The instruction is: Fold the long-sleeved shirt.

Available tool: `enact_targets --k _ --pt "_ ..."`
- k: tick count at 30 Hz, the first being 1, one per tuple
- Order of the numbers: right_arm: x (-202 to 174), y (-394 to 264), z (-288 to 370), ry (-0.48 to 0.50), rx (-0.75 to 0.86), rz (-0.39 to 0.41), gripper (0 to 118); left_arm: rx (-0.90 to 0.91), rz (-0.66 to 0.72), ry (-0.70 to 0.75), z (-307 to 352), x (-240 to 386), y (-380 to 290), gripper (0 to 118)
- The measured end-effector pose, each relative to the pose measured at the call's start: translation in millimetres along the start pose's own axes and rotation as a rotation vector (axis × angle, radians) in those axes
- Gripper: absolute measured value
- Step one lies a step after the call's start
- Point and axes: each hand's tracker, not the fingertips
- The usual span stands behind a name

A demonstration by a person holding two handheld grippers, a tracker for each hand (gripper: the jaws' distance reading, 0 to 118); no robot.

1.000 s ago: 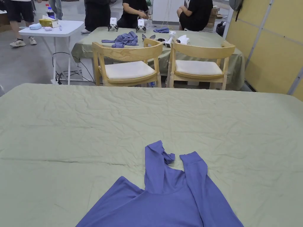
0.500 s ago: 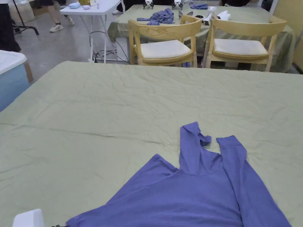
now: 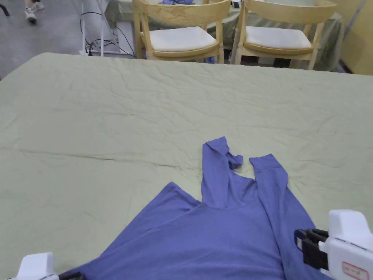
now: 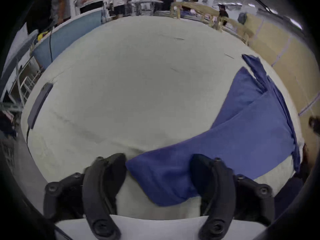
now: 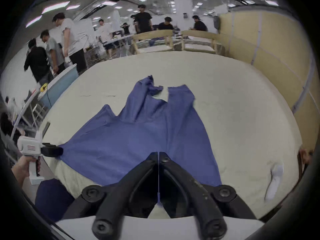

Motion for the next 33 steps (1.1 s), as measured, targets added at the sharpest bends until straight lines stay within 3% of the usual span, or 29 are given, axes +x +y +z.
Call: enact_targets --k 1,2,3,4,5,6,7,8,12,14,16,18,20,24,29,33 --pt "1.4 15.6 -12.4 0.005 -0.009 0.029 4 -0.004 -0.026 -0.04 9.5 5.3 1.3 56" --pt "-9.3 31.8 -24.1 0.007 -0.015 0.067 4 0.001 -0.017 -0.083 17.9 6.0 2.5 18" --pt "-9.7 49.7 -40.8 0.022 -0.034 0.099 4 0.015 0.031 -0.116 24.5 6.0 1.5 2" --pt "-9.9 68.4 -60.6 0.044 -0.064 0.133 18 0.021 0.061 -0.127 29.6 6.6 -1.5 2" --pt "-11.0 86.4 -82.1 0.067 -0.105 0.178 50 0.013 0.029 -0.147 30.7 8.8 -0.4 2" --pt "-16.2 103.3 -106.3 0.077 -0.162 0.235 90 0.024 0.027 -0.156 33.5 9.5 -3.9 2" --pt "-19.5 116.6 -128.6 0.07 -0.208 0.282 118 0.028 0.031 -0.152 35.9 9.6 -6.6 2" --pt "-21.7 125.1 -151.8 0.042 -0.247 0.311 116 0.024 0.042 -0.153 37.8 8.2 -8.5 2" --pt "-45.3 150.5 -218.9 -0.106 -0.387 0.622 108 0.022 0.075 -0.189 41.7 1.9 -8.1 2" --pt "-55.8 152.3 -236.8 -0.118 -0.473 0.72 92 0.023 0.075 -0.183 43.5 2.2 -3.0 2" --pt "-63.0 148.0 -246.7 -0.077 -0.52 0.736 72 0.02 0.091 -0.195 44.5 -0.5 -2.0 2" --pt "-62.4 142.9 -247.9 -0.029 -0.537 0.692 47 0.022 0.104 -0.208 38.3 -6.9 1.3 2" --pt "-61.8 147.2 -243.1 -0.009 -0.561 0.569 9 0.028 0.095 -0.209 39.3 -4.8 2.8 2" --pt "-53.8 139.2 -200.8 -0.028 -0.482 0.514 9 0.056 0.116 -0.236 49.7 -1.8 13.1 2" --pt "-26.1 131.1 -88.1 0.021 -0.185 0.264 9 0.171 0.171 -0.265 86.3 -0.5 30.1 2" --pt "-16.3 106.3 31.9 0.022 0.072 0.165 9 0.293 0.206 -0.311 131.8 8.3 39.5 2"
